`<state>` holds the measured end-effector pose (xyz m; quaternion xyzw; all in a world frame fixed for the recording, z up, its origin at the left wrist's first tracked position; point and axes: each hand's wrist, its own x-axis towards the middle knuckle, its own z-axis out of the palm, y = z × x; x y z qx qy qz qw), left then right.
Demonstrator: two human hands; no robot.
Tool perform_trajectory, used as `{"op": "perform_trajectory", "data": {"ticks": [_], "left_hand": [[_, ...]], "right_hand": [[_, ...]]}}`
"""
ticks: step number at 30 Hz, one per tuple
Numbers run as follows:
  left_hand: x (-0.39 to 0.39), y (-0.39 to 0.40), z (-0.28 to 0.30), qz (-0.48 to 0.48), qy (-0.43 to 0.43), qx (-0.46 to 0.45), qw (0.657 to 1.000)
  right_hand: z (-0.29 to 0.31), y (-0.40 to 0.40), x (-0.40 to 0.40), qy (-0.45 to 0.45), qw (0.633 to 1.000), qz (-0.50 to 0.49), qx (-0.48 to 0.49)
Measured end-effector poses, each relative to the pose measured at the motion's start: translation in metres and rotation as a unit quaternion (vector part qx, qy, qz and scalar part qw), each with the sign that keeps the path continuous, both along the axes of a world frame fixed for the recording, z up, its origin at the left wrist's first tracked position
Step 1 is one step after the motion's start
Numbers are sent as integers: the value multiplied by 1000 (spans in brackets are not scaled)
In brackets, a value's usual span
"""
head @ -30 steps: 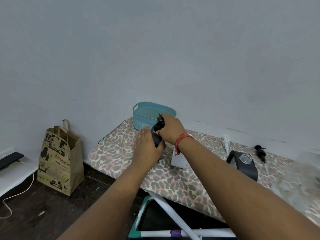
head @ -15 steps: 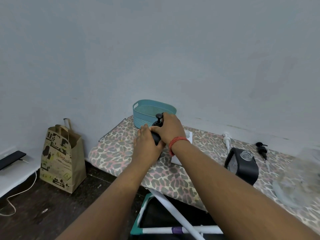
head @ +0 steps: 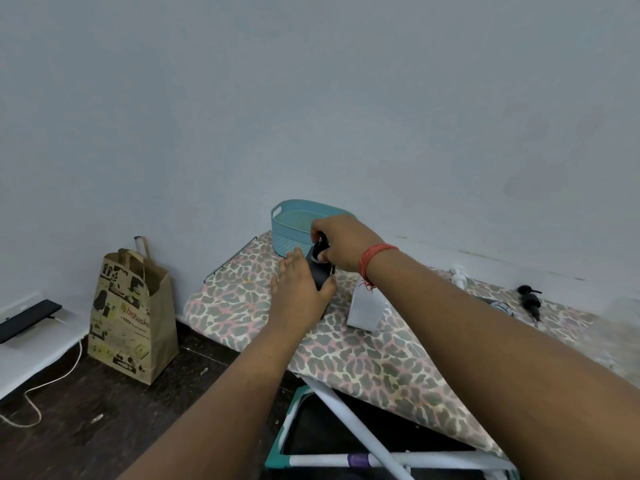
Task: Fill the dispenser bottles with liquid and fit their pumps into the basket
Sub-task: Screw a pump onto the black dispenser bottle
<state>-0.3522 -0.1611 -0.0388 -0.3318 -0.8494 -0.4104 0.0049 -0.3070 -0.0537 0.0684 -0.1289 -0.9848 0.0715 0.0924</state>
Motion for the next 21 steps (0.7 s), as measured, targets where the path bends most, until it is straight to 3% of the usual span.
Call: {"op": "perform_trajectory", "data": {"ticks": [5, 11, 13, 16, 18, 21], "left_hand": [[1, 0, -1, 4, 4, -3, 1000], [-1, 1, -2, 7, 1, 2, 1000], [-2, 2, -3, 3, 3, 1, 1000], [-2, 2, -3, 4, 1, -3, 1000], [-1, 2, -4, 4, 5, -2, 1000], [0, 1, -4, 3, 0, -1, 1000]], "right_hand": [[9, -1, -12, -30, 998, -31, 50], [-6, -4, -15, 1, 990, -116, 75], [-4, 0, -10, -13, 995, -100, 5], [-1, 6, 0, 4, 980, -30, -196], [-4, 9, 4, 27, 974, -14, -223], [-12, 11, 3, 66, 980, -23, -188]]}}
